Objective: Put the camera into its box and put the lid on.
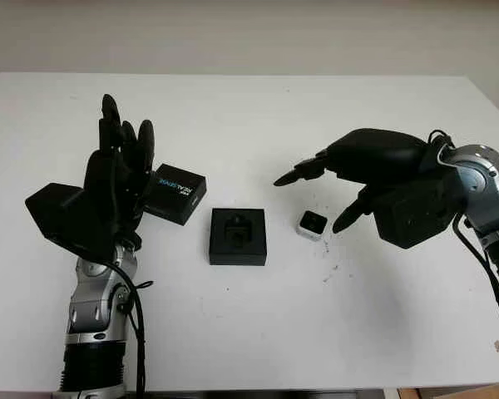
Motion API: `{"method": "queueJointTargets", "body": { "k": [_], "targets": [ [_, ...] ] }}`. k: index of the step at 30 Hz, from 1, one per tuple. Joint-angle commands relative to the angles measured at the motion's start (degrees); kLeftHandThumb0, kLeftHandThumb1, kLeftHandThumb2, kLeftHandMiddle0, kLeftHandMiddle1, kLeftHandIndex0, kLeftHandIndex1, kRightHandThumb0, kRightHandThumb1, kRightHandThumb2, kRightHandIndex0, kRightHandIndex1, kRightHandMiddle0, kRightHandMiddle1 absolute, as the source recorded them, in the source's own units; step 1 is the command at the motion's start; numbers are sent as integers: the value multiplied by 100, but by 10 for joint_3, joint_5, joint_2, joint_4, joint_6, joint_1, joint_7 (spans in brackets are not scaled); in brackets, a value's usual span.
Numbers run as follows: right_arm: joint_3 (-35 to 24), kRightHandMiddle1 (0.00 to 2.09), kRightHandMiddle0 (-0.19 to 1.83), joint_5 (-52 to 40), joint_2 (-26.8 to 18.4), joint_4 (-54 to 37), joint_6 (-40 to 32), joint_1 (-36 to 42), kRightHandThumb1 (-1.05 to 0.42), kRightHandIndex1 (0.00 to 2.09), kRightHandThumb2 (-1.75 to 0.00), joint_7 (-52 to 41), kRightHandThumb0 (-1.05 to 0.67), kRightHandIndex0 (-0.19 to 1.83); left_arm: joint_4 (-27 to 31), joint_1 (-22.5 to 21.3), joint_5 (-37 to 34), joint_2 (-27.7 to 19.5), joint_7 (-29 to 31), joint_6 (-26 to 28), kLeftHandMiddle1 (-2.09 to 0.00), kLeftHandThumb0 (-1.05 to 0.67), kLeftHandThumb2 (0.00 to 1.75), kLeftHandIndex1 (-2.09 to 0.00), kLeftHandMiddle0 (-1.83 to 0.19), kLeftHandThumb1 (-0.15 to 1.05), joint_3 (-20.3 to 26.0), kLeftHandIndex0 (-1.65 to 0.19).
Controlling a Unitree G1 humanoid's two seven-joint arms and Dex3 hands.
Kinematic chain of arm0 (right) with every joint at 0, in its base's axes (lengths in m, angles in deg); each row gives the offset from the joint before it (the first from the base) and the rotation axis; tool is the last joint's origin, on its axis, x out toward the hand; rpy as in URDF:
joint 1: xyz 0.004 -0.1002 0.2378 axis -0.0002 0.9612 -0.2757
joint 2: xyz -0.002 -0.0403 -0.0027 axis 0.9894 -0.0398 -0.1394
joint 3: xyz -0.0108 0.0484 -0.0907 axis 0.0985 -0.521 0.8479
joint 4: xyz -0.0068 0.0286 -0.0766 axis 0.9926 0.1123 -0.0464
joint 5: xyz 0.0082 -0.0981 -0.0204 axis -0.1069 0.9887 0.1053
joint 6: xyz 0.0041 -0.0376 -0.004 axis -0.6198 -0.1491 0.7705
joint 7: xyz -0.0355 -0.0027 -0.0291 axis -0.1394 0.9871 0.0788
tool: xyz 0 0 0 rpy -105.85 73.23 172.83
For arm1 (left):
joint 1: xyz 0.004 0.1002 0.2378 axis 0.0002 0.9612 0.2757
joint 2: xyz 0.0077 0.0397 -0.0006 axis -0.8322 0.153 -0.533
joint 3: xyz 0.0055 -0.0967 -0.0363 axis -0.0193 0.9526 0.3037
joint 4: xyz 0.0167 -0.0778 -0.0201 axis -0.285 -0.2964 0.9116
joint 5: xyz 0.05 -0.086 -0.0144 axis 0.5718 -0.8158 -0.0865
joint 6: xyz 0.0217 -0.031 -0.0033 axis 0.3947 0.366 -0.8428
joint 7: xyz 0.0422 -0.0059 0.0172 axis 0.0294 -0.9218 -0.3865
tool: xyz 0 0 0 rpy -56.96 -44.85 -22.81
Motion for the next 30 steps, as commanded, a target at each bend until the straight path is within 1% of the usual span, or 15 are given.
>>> {"method": "queueJointTargets", "body": {
  "k": [1,7,10,12,22,30],
  "targets": [
    [8,11,44,11,-16,-8,10,0,-77,16,-7,2,-41,43,7,-6,-1,-4,3,-4,-1,-63,38,0,19,105,1,19],
    [8,10,46,33,-18,22,41,7,-80,15,-7,49,-39,45,5,-7,-2,0,1,-5,-1,-62,38,0,19,105,2,19],
    [10,11,49,44,-15,48,69,8,-80,16,-6,90,-38,48,3,-5,-3,1,1,-8,-3,-61,37,-1,19,105,2,18],
    [12,12,51,51,-13,69,87,6,-81,17,-6,117,-37,51,4,-4,-2,-1,4,-8,-2,-60,39,-1,19,105,1,19],
    [35,17,58,105,-3,163,143,-7,-82,22,-6,243,-36,59,3,-4,2,0,1,-10,-3,-61,39,-2,19,105,0,18],
    [61,20,57,129,1,216,172,-21,-82,25,-6,296,-37,59,3,-2,3,-3,3,-8,-2,-59,43,-1,19,105,-2,19]
  ]
}}
